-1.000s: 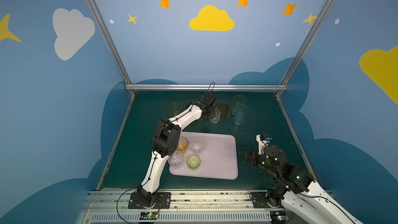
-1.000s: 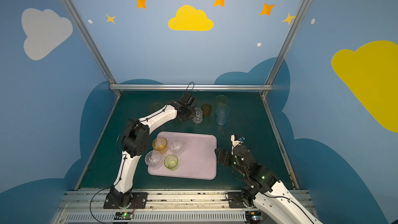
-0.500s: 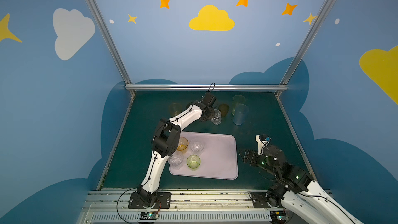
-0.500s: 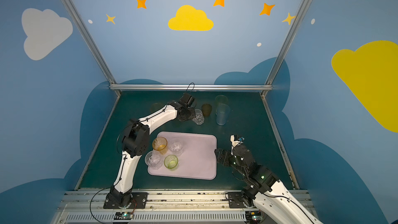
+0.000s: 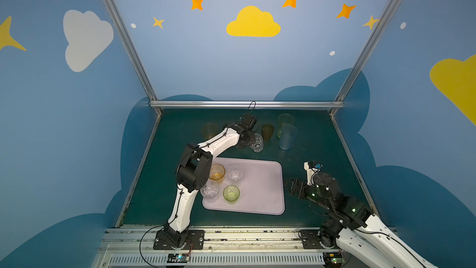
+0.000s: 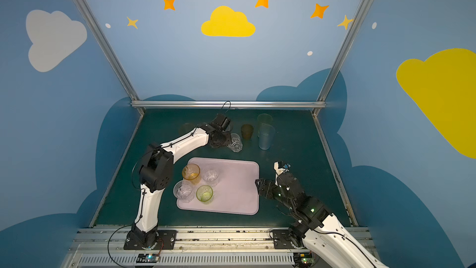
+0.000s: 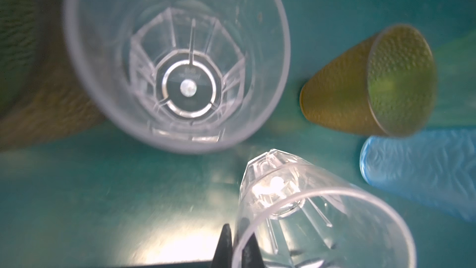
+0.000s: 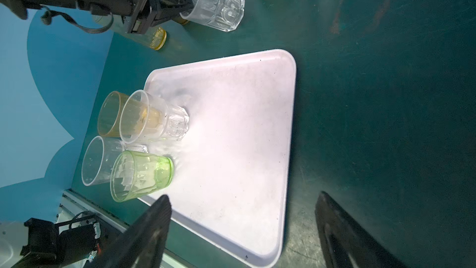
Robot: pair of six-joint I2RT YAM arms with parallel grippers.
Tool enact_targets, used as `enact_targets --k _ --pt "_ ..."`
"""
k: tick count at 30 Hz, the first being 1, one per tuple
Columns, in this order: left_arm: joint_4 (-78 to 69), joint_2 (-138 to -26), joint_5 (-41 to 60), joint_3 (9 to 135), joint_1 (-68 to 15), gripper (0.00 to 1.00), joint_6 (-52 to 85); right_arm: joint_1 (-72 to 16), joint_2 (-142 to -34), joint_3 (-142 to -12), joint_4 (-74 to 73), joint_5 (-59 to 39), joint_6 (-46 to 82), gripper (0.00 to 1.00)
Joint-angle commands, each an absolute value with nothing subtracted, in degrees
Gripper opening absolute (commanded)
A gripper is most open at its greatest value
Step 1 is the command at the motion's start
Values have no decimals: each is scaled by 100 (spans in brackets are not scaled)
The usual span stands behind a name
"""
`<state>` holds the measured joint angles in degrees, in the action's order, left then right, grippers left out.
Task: Place the glasses into the tray
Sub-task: 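Close the left gripper on a clear glass rim and lift it toward the tray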
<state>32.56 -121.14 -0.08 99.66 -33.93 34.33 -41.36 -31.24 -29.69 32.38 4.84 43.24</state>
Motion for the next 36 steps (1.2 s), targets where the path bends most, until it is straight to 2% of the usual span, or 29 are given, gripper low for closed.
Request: enact_targets --k 1,14,27,36 --pt "2991 -11634 9 9781 -3436 4 3392 -4122 -3270 -3156 3084 384 4318 87" --pt "2767 -10741 -282 8970 -3664 4 3297 -4118 -3790 -3384 2812 259 4265 87" --pt "2999 -9672 -1124 8165 -4045 4 3492 -4107 -3291 -3295 2997 167 4225 87" --pt "3313 -8781 -1617 7540 -4347 4 3735 -4104 -3023 -3331 3041 -230 4280 87"
